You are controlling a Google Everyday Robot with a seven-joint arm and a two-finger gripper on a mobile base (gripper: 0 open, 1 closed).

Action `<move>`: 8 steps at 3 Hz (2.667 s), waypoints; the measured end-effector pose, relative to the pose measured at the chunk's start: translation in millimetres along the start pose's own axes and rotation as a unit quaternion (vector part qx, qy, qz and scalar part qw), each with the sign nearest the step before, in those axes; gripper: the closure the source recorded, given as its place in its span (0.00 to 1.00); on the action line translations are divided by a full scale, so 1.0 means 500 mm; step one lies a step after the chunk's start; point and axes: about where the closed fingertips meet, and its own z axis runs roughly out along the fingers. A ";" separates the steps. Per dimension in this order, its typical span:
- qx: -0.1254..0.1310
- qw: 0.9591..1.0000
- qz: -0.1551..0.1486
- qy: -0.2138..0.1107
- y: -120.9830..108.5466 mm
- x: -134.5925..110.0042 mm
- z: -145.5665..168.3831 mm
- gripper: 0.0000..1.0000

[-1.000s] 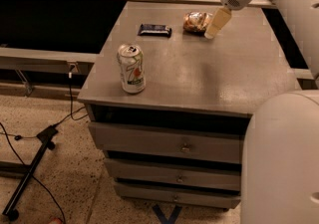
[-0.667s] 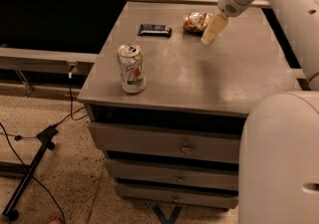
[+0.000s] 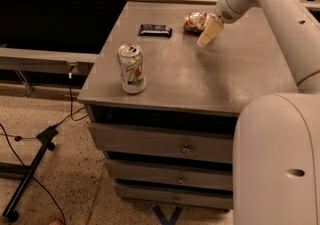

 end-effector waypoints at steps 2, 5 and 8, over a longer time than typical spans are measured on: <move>-0.006 0.999 0.022 -0.026 -0.004 -0.011 0.018 0.18; -0.017 0.999 0.025 -0.032 0.008 -0.015 0.039 0.88; -0.049 0.987 0.036 -0.149 0.012 -0.061 -0.039 1.00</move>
Offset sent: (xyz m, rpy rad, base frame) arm 0.0060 0.0029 -0.0003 0.0572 -0.0069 -0.0102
